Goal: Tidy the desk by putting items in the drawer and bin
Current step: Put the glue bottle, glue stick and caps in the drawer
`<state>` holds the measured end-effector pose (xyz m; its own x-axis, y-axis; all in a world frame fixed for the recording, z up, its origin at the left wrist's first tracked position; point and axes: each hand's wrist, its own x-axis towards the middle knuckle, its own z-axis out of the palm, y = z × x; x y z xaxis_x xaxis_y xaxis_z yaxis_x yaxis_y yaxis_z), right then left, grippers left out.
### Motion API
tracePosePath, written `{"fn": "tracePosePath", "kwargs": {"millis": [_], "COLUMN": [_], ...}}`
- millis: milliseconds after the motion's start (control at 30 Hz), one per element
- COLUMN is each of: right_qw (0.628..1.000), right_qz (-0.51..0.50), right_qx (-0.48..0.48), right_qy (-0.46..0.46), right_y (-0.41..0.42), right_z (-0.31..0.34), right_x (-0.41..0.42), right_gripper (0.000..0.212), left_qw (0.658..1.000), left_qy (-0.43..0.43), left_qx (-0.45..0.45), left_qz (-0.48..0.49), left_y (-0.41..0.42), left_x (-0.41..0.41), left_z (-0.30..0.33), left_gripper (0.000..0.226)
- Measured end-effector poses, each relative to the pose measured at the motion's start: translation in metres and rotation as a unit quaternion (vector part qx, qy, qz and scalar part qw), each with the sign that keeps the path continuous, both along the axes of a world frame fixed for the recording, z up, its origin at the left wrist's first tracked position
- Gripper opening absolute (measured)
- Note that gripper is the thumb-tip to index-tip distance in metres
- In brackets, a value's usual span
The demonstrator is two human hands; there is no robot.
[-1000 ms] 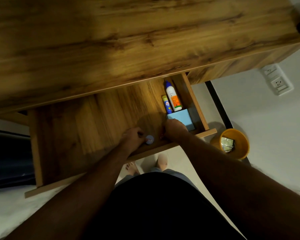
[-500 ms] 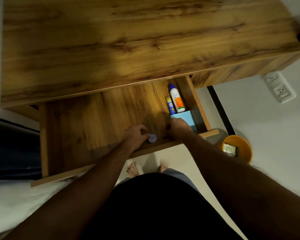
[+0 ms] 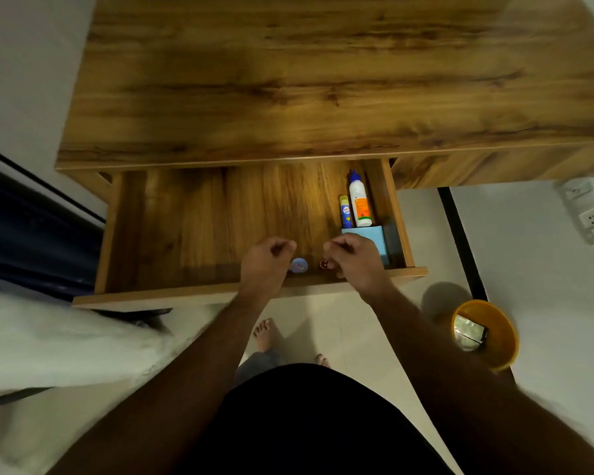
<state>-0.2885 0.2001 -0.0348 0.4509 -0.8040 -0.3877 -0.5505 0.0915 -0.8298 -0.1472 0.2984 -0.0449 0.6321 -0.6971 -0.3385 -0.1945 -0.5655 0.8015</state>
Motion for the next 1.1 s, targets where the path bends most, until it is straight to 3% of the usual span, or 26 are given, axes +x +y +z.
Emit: {"fn": "tracePosePath", "kwargs": {"millis": [133,267,333,500,567,933,1100], "right_qw": [0.984,0.955,0.939,0.859,0.836,0.808,0.81], "right_qz": [-0.072,-0.114,-0.135,-0.272,-0.323,-0.428,-0.424], "right_qx": [0.139,0.253,0.305,0.42,0.424,0.358,0.348], "right_qy": [-0.085,-0.101,-0.081,-0.106,-0.127,-0.188,-0.206], "right_y": [0.019,0.038,0.049,0.06,0.057,0.04,0.032], "right_z": [0.005,-0.004,-0.01,-0.016,-0.017,-0.025,-0.026], "right_x": [-0.025,-0.042,-0.046,-0.036,-0.028,0.008,0.019], "right_gripper": [0.015,0.024,0.035,0.074,0.086,0.096,0.093], "left_qw": [0.989,0.952,0.917,0.783,0.758,0.735,0.729], "left_qy": [0.086,0.203,0.259,0.406,0.422,0.452,0.453], "left_qx": [-0.028,-0.04,-0.023,-0.051,-0.062,-0.126,-0.116], "left_qz": [0.114,0.225,0.302,0.468,0.494,0.489,0.5], "left_y": [0.02,0.045,0.059,0.077,0.081,0.073,0.06], "left_x": [-0.023,-0.036,-0.037,-0.024,-0.016,0.037,0.05], "left_z": [0.01,0.013,0.011,0.01,0.007,-0.006,-0.008], "left_gripper": [0.018,0.022,0.03,0.07,0.082,0.095,0.096]}}
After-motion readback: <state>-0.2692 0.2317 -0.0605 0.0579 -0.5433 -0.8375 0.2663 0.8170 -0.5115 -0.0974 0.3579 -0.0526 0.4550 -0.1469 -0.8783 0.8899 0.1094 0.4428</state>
